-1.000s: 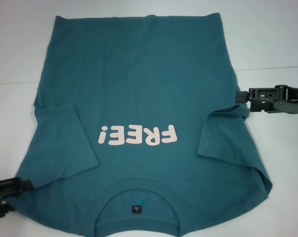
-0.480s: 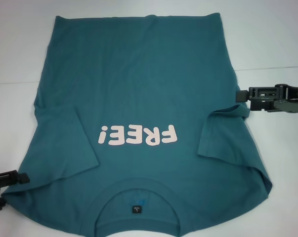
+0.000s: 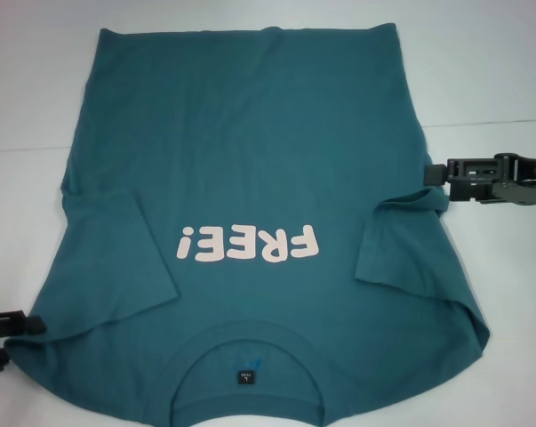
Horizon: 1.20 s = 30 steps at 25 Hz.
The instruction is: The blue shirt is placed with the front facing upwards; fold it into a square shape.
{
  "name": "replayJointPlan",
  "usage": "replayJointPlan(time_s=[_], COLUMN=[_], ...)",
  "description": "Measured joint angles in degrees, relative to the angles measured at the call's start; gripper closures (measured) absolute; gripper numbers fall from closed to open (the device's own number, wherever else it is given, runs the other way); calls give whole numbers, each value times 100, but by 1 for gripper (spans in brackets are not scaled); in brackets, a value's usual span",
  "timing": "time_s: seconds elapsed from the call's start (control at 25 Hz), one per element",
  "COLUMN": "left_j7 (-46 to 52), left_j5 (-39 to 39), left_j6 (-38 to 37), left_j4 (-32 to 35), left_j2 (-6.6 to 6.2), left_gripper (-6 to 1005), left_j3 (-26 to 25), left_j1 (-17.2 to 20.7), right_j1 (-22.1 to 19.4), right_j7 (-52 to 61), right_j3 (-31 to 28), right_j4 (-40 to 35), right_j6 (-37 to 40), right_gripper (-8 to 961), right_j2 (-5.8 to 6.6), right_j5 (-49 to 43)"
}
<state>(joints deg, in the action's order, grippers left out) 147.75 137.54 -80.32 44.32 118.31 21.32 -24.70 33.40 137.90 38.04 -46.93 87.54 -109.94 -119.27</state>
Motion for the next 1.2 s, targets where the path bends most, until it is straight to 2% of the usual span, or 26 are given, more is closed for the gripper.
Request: replayJointPlan(time_s=[0.36,0.56,0.72,0.92,1.2], left_j7=[-95,-314,-665,-823,-1039], left_j5=[-5,-88,-369,-429,-553], left_j6=[-32,-201,-545,-677,-902], left_j4=[-12,-36,-168,-201,-233], left_j2=[-10,-19,-75,-81,-127], left_gripper=[702,938,962,993,992], left_j3=[-8,-9,-70,-137,-484], left_j1=[-8,-9,-38,-62,-32], right_j1=[-5,-7,-9,-9,-9], right_j7=[-9,-9,-7,8,14], right_j3=[-16,-17,-17,-17,-25], right_j4=[0,0,0,0,0], right_j6=[13,26,27,27,22], right_gripper=[56,56,56,56,55], right_j2=[-1,-1,-1,-1,7], right_j5=[0,0,0,0,-12])
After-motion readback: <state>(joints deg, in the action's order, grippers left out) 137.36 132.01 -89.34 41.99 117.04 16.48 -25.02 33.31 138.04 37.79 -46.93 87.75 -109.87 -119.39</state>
